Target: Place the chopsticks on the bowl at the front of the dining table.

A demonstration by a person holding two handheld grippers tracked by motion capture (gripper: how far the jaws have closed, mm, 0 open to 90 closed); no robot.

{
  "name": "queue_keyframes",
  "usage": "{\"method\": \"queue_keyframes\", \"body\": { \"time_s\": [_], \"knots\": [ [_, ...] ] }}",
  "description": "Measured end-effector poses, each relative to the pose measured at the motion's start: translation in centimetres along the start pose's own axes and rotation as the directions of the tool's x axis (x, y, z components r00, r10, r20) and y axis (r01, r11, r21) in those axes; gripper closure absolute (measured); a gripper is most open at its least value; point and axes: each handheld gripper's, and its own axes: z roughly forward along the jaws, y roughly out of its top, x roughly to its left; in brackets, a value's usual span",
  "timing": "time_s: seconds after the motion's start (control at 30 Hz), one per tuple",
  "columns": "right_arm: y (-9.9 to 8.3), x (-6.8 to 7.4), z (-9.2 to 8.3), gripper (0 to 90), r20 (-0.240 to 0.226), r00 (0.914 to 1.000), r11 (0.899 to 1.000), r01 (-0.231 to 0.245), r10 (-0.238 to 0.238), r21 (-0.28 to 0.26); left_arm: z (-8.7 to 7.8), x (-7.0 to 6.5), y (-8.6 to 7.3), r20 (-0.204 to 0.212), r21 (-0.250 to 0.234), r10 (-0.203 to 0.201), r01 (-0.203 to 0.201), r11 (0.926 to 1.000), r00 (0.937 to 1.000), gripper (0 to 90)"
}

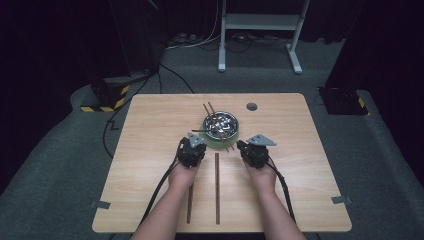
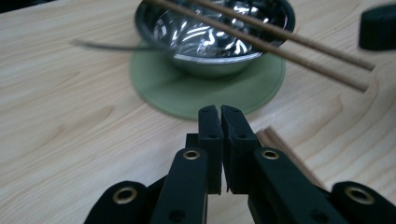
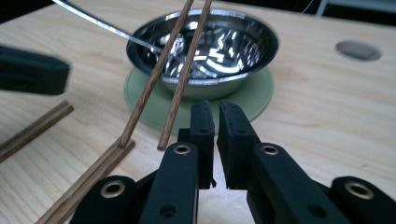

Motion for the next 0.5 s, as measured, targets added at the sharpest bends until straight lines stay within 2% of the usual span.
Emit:
{"method": "queue_keyframes", "body": {
  "time_s": [0.07, 0.17, 0.27, 0.5],
  "knots": [
    [-0.1, 0.0, 0.1, 82.7, -0.021, 0.9997, 1.000, -0.011, 0.012, 0.018, 0.5, -0.5, 0.4, 0.001, -0.013, -0.005, 0.005, 0.9999, 1.0000, 86.4],
    [-0.1, 0.3, 0.0, 82.7, -0.021, 0.9997, 1.000, -0.011, 0.012, 0.016, 1.2, -1.3, 0.7, 0.013, -0.035, -0.016, 0.016, 0.9993, 0.9998, 86.3],
    [-0.2, 0.4, 0.0, 82.7, -0.022, 0.9998, 1.000, -0.003, 0.003, 0.020, 1.8, -2.0, 0.9, 0.018, -0.021, -0.001, 0.002, 0.9998, 0.9998, 85.8],
    [-0.2, 1.2, 0.1, 82.6, -0.040, 0.9990, 0.999, 0.023, -0.022, 0.026, 2.4, -2.8, 1.1, 0.036, -0.026, -0.006, 0.007, 0.9996, 0.9993, 84.1]
  ]
}}
